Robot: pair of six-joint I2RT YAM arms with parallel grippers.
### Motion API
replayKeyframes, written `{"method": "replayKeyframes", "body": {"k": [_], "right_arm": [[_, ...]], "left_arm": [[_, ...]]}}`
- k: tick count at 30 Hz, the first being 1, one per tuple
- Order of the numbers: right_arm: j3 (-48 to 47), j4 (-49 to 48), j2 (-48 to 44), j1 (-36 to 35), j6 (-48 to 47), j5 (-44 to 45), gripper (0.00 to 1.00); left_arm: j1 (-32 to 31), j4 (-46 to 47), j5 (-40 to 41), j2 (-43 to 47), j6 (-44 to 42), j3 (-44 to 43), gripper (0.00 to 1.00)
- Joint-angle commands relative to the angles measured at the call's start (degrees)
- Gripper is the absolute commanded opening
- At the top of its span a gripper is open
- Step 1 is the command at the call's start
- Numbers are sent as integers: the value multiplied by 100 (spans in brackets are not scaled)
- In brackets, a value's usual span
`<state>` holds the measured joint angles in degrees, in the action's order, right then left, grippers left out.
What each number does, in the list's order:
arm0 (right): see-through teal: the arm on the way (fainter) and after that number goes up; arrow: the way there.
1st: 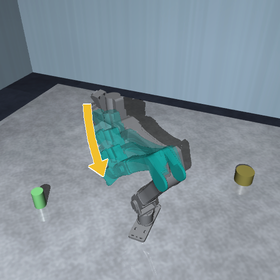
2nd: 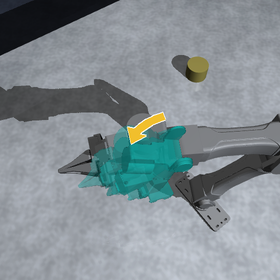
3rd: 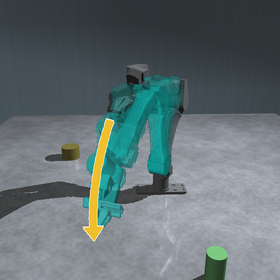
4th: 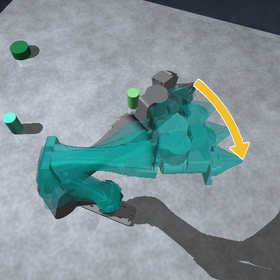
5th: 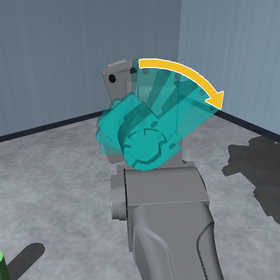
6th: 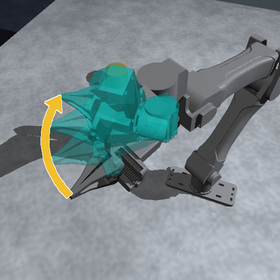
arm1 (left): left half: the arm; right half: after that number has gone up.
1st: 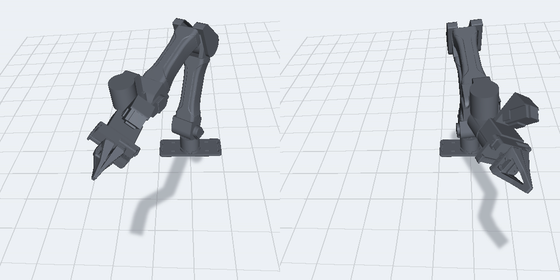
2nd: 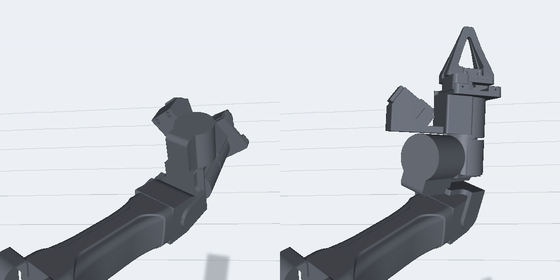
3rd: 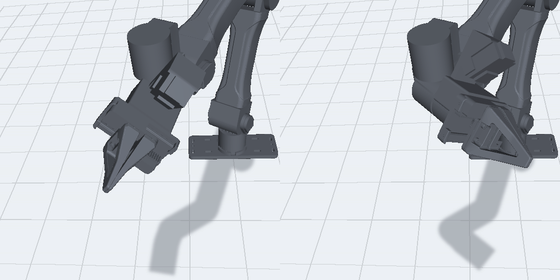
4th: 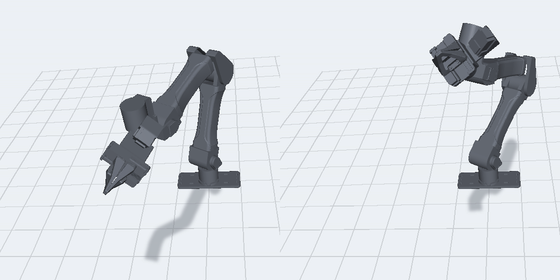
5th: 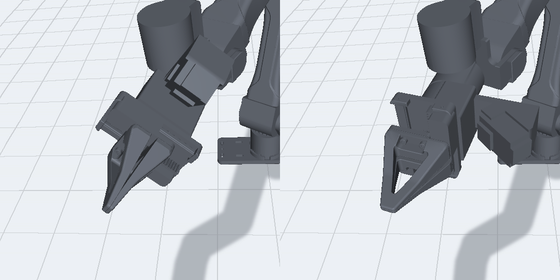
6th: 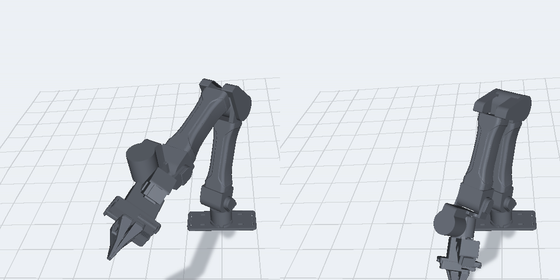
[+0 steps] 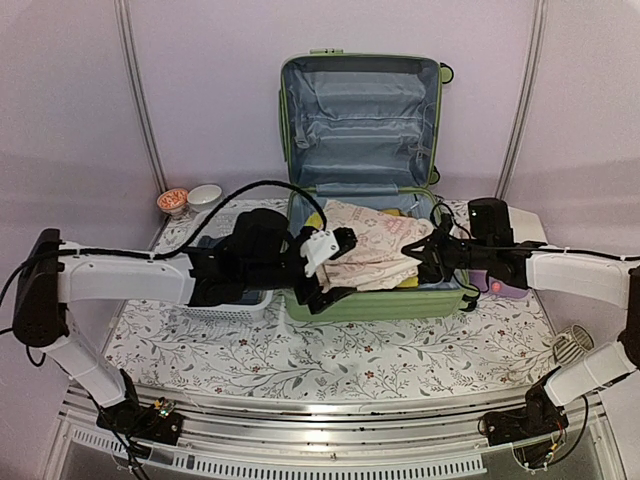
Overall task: Open, take out, and arrange the luggage
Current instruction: Pass from the right arm to the left
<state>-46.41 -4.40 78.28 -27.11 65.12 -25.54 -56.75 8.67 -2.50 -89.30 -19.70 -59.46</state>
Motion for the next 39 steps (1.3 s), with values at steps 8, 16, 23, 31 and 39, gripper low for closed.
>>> {"method": "replayKeyframes", "body": {"k": [8, 16, 23, 31, 39], "right_arm": [[-195, -172, -348, -59, 156, -180, 2], [-334, -122, -412, -90, 189, -218, 2], [-361, -131, -436, -102, 241, -252, 2], [-434, -131, -467, -134, 305, -304, 2], [-407, -127, -620, -219, 408, -344, 2]], "left_arm": [[-391, -195, 137, -1330, -454, -1477, 98], [-371, -607, 64, -2106, -367, -2265, 98], [-366, -647, 211, -2525, -483, -2470, 98], [-365, -382, 763, -2637, -702, -2345, 98], [-230, -173, 876, -2694, -726, -2302, 74]]}}
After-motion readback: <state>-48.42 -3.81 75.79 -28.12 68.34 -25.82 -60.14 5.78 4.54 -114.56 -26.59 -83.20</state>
